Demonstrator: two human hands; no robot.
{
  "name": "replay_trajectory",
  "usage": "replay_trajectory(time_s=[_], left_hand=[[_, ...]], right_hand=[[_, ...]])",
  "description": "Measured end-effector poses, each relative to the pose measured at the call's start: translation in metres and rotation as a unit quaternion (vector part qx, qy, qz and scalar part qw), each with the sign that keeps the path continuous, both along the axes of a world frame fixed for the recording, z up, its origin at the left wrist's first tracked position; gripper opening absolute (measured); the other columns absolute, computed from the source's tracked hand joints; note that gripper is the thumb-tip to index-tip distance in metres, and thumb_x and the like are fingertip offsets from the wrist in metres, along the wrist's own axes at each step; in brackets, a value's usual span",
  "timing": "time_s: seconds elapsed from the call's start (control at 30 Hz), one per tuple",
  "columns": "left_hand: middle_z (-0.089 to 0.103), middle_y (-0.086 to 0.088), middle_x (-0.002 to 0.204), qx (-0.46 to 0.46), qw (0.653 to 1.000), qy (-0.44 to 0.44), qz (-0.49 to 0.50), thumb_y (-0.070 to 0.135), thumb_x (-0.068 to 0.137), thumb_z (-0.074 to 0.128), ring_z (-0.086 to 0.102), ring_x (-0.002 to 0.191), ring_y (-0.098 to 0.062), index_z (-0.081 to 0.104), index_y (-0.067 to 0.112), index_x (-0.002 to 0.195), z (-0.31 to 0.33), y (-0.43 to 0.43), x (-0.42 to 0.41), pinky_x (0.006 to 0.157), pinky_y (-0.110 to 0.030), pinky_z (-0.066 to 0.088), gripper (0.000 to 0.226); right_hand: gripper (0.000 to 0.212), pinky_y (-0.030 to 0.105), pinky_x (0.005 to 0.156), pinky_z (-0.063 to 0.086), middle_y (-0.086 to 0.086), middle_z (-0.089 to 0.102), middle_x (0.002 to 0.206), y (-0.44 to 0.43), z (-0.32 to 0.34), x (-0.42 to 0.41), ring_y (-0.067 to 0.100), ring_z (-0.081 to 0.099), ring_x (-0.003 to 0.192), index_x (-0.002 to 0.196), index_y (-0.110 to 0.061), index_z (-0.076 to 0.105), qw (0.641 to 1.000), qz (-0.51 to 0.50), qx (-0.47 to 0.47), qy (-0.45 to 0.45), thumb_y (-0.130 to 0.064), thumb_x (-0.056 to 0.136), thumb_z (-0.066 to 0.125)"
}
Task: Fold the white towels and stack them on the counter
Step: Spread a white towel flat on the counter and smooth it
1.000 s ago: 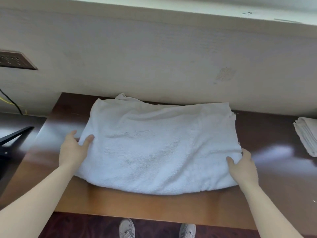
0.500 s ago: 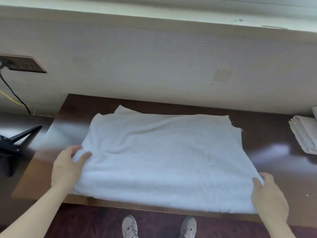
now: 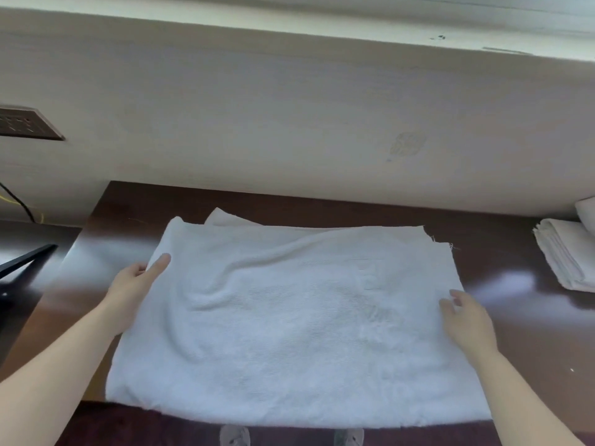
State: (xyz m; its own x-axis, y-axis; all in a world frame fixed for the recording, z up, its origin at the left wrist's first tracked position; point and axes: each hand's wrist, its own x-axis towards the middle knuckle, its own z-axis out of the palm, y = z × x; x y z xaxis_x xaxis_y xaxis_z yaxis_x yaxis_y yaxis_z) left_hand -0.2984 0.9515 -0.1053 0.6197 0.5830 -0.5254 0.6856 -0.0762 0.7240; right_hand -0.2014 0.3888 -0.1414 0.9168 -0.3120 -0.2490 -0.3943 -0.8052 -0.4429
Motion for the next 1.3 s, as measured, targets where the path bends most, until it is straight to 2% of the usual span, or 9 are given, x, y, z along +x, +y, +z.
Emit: replay_trajectory(time_s=[0.07,0.3,0.53,0.67,0.9,1.07,1.13,1.2,1.3], left_hand=[[0.071,-0.010,0.099,-0.019,1.000,0.001,0.008,0.086,0.048,0.071,0.068,0.094,-0.034,0.066,0.010,0.095,0.002,0.001,0.016,0.086,-0.050,0.052,0.090],[0.075,0.008,0.072,-0.027,0.998,-0.006,-0.064,0.064,0.069,0.073,0.072,0.060,-0.012,0.069,0.016,0.093,0.023,-0.027,0.042,0.053,-0.030,0.051,0.054],[0.075,-0.017,0.104,-0.123,0.969,-0.039,-0.210,0.042,0.090,0.065,0.073,0.094,-0.036,0.075,0.012,0.104,0.052,-0.048,0.014,0.082,-0.048,0.058,0.035],[0.068,-0.023,0.120,-0.239,0.922,0.017,-0.304,0.033,0.088,0.076,0.065,0.111,-0.042,0.071,0.010,0.116,0.052,-0.035,-0.004,0.094,-0.052,0.054,0.037],[0.059,-0.032,0.130,-0.375,0.862,0.026,-0.339,0.025,0.069,0.091,0.057,0.120,-0.050,0.060,0.002,0.131,0.037,-0.007,-0.017,0.094,-0.048,0.052,0.072],[0.066,-0.028,0.119,-0.172,0.964,0.012,-0.203,-0.011,0.094,0.054,0.065,0.110,-0.041,0.068,0.002,0.120,-0.011,0.052,-0.037,0.091,-0.059,0.053,0.032],[0.063,-0.027,0.125,-0.129,0.984,0.008,-0.119,0.004,0.106,0.038,0.069,0.103,-0.032,0.055,-0.002,0.131,-0.023,0.064,-0.038,0.095,-0.059,0.052,0.031],[0.068,-0.019,0.119,-0.201,0.979,-0.040,-0.025,0.031,0.103,0.046,0.074,0.090,-0.020,0.059,0.008,0.127,-0.020,0.058,-0.026,0.077,-0.043,0.062,0.035],[0.073,-0.010,0.116,-0.262,0.960,-0.030,-0.092,0.054,0.086,0.071,0.071,0.106,-0.026,0.072,0.021,0.118,-0.005,0.031,-0.005,0.075,-0.039,0.061,0.046]], right_hand=[[0.048,0.043,0.104,0.037,0.022,0.055,0.134,0.003,-0.002,0.015,0.038,0.051,0.125,0.139,-0.001,0.050,0.999,-0.023,0.026,-0.003,-0.022,0.097,0.058],[0.057,0.036,0.095,0.043,0.008,0.060,0.127,0.003,-0.007,0.053,0.032,0.056,0.119,0.138,-0.016,0.051,0.987,-0.095,0.128,0.025,-0.044,0.090,0.065],[0.009,0.047,0.083,0.055,0.004,0.072,0.090,-0.001,-0.010,0.059,0.031,0.068,0.088,0.093,-0.016,0.070,0.970,-0.091,0.224,0.004,-0.018,0.088,0.063],[0.015,0.030,0.059,0.057,0.004,0.076,0.092,-0.008,0.009,0.047,0.021,0.074,0.076,0.099,-0.018,0.069,0.917,-0.120,0.380,0.023,-0.012,0.093,0.057],[0.041,0.036,0.073,0.060,0.014,0.070,0.118,-0.032,0.042,0.007,0.027,0.071,0.100,0.120,-0.015,0.069,0.817,-0.127,0.556,0.084,-0.008,0.081,0.055],[0.038,0.051,0.085,0.057,0.030,0.052,0.138,-0.061,0.055,-0.050,0.046,0.062,0.107,0.111,-0.005,0.071,0.853,-0.138,0.500,0.054,0.003,0.090,0.041],[0.034,0.053,0.081,0.044,0.045,0.046,0.120,-0.035,0.066,-0.076,0.044,0.055,0.089,0.073,0.015,0.058,0.903,-0.031,0.409,0.131,0.021,0.081,0.026],[0.028,0.053,0.068,0.024,0.038,0.044,0.090,-0.007,0.081,-0.079,0.049,0.050,0.091,0.057,0.020,0.028,0.916,-0.155,0.347,0.126,0.024,0.063,0.001],[0.040,0.066,0.094,0.042,0.034,0.063,0.107,-0.043,0.055,-0.086,0.051,0.054,0.110,0.102,0.015,0.066,0.919,-0.158,0.334,0.141,0.024,0.080,0.034]])
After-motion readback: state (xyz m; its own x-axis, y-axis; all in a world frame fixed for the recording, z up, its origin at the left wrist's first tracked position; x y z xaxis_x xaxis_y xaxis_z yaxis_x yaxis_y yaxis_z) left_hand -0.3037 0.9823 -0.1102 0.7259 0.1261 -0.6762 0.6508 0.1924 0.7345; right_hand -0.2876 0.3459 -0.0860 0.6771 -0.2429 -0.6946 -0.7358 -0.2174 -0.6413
